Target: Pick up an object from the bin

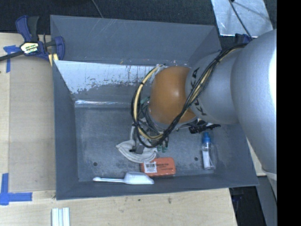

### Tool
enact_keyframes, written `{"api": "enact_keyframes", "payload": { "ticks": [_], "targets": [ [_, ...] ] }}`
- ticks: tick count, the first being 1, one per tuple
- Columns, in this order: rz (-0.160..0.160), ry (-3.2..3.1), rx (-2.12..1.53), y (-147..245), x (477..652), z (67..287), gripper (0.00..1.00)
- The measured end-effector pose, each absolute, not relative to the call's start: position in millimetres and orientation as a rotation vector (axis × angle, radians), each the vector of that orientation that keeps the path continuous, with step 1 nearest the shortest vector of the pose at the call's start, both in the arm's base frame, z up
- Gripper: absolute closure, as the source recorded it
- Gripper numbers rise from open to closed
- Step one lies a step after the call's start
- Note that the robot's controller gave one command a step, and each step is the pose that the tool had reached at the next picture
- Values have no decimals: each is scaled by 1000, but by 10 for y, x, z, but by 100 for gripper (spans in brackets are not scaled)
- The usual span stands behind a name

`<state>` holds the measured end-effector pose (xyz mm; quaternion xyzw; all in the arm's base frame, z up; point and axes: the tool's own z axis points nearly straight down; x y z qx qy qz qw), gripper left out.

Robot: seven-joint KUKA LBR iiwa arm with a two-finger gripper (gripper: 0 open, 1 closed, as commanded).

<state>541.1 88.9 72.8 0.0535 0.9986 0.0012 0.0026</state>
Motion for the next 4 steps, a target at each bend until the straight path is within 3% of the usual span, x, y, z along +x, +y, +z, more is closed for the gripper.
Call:
{"api": "enact_keyframes", "payload": {
  "ticks": [1,2,4],
  "targets": [
    [-1,3142,152,905,5263,1234,100],
    [3,3129,113,1080,5396,1474,100],
    [-2,3145,113,1016,5287,1809,100]
  ]
}}
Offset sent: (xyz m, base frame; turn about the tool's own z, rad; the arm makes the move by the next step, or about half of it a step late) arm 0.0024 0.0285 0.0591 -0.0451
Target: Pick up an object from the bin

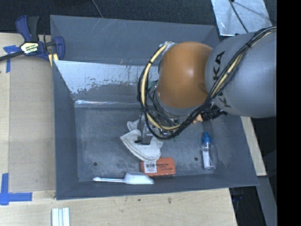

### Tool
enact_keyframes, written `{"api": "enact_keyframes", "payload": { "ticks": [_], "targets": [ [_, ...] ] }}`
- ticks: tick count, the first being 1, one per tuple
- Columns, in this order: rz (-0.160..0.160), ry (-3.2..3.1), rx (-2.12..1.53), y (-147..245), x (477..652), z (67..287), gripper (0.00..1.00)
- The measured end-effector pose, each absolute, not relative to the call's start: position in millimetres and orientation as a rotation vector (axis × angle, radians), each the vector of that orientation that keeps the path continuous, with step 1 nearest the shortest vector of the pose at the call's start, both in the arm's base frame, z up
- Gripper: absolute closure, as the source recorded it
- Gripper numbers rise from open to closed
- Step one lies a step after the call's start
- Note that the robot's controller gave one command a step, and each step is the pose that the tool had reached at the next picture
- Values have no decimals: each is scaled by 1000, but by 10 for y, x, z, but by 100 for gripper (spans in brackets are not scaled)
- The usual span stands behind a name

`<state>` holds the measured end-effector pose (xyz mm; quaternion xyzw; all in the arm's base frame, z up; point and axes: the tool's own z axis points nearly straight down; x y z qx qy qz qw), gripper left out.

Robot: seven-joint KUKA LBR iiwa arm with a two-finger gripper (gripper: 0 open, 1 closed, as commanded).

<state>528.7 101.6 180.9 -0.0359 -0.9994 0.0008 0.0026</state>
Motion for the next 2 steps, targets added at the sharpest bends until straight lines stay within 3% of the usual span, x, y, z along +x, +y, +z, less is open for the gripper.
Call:
{"api": "enact_keyframes", "payload": {
  "ticks": [1,2],
  "targets": [
    [-5,-3159,64,1116,5224,1780,100],
    [0,-3142,-74,938,5549,3428,100]
  ]
}}
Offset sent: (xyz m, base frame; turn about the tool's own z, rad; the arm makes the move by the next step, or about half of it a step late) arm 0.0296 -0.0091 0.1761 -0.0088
